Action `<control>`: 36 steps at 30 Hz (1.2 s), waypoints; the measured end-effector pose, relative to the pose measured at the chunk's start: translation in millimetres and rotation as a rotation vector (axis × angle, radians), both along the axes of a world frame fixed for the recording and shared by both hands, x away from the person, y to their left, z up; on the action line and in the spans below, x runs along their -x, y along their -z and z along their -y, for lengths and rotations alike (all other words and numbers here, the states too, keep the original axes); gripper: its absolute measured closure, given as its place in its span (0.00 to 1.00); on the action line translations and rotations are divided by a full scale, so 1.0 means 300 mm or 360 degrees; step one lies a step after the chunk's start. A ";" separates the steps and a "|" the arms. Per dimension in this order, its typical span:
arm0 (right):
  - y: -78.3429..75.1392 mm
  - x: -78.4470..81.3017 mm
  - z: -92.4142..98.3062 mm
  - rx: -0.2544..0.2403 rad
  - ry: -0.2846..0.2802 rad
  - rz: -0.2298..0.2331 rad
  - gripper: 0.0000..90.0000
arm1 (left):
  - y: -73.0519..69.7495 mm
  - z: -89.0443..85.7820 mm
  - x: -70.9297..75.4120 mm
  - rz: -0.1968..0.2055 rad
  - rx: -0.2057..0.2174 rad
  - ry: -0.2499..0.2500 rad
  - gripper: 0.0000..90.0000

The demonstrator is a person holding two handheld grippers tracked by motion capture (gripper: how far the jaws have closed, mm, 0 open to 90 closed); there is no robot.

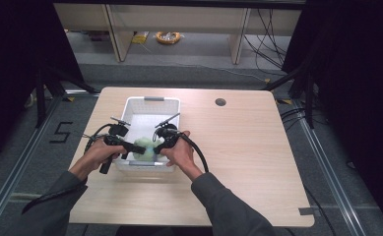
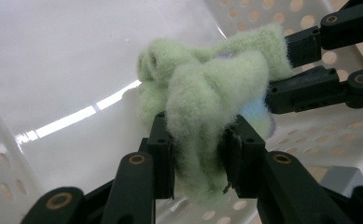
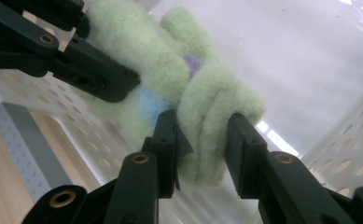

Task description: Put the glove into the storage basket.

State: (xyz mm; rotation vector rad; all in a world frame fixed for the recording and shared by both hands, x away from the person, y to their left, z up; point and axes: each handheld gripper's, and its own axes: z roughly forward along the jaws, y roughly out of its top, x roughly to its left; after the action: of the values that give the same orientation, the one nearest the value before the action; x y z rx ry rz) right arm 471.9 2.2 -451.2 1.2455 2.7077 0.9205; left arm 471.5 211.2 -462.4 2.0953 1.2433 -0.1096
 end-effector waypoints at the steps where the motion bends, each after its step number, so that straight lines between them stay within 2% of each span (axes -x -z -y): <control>1: 0.003 0.002 -0.004 0.0020 0.0009 -0.0002 0.74 | 0.002 -0.006 -0.003 -0.0002 -0.0028 0.0041 0.74; 4: 0.005 0.005 -0.008 0.0061 -0.0013 0.0005 0.73 | 0.009 -0.001 -0.004 -0.0005 -0.0041 0.0049 0.73; 5: 0.009 0.001 -0.008 0.0080 -0.0044 0.0028 0.70 | 0.013 0.004 -0.004 -0.0007 -0.0058 0.0030 0.72; 6: 0.009 0.000 -0.007 0.0095 -0.0053 0.0035 0.70 | 0.016 0.002 -0.006 -0.0008 -0.0068 0.0048 0.71; 9: 0.010 0.004 -0.011 0.0123 -0.0047 0.0032 0.65 | 0.015 0.006 -0.007 -0.0015 -0.0093 0.0049 0.67; 10: 0.009 0.003 -0.011 0.0123 -0.0050 0.0053 0.63 | 0.015 0.006 -0.007 -0.0015 -0.0093 0.0049 0.65; 11: 0.005 0.006 -0.013 0.0137 -0.0019 0.0037 0.61 | 0.014 0.006 -0.011 -0.0019 -0.0080 0.0039 0.64; 12: 0.003 0.003 -0.011 0.0134 -0.0041 0.0065 0.61 | 0.013 0.005 -0.012 -0.0018 -0.0087 0.0045 0.64; 14: -0.006 0.002 -0.010 0.0145 -0.0037 0.0071 0.57 | 0.012 0.007 -0.012 -0.0022 -0.0092 0.0034 0.63; 16: -0.014 0.003 -0.009 0.0135 -0.0024 0.0065 0.57 | 0.012 0.007 -0.013 -0.0023 -0.0087 0.0028 0.60; 17: -0.030 0.003 -0.006 0.0119 -0.0021 0.0088 0.57 | 0.008 0.011 -0.013 0.0001 -0.0126 0.0022 0.60; 20: -0.048 0.003 -0.002 0.0102 -0.0020 0.0101 0.57 | 0.002 0.013 -0.015 0.0007 -0.0134 -0.0010 0.56; 22: -0.053 0.003 0.001 0.0111 -0.0026 0.0107 0.57 | -0.001 0.014 -0.015 0.0008 -0.0143 -0.0007 0.54; 23: -0.062 0.004 0.007 0.0089 -0.0016 0.0108 0.57 | -0.004 0.012 -0.016 0.0002 -0.0146 -0.0002 0.54; 25: -0.067 0.003 0.015 0.0077 -0.0040 0.0129 0.56 | -0.016 0.009 -0.017 0.0040 -0.0178 -0.0044 0.51; 26: -0.067 0.003 0.015 0.0077 -0.0040 0.0129 0.56 | -0.016 0.009 -0.017 0.0040 -0.0178 -0.0044 0.51; 29: -0.083 0.013 0.026 0.0040 -0.0036 0.0128 0.53 | -0.037 0.002 -0.021 0.0038 -0.0148 -0.0128 0.45; 32: -0.096 0.024 0.034 0.0015 -0.0040 0.0138 0.51 | -0.050 -0.002 -0.021 0.0046 -0.0143 -0.0144 0.43; 33: -0.100 0.027 0.037 0.0004 -0.0042 0.0140 0.50 | -0.061 -0.002 -0.018 0.0058 -0.0115 -0.0167 0.42; 35: -0.105 0.028 0.043 -0.0005 -0.0044 0.0144 0.49 | -0.071 -0.002 -0.013 0.0074 -0.0106 -0.0170 0.40; 36: -0.113 0.035 0.048 -0.0018 -0.0008 0.0101 0.48 | -0.078 -0.001 -0.008 0.0086 -0.0102 -0.0178 0.39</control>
State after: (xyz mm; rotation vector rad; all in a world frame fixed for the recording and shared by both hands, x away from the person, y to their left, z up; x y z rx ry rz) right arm 461.4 -12.3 -417.2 1.1908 2.6624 0.9601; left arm 474.0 211.4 -439.1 2.0635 1.3437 0.0371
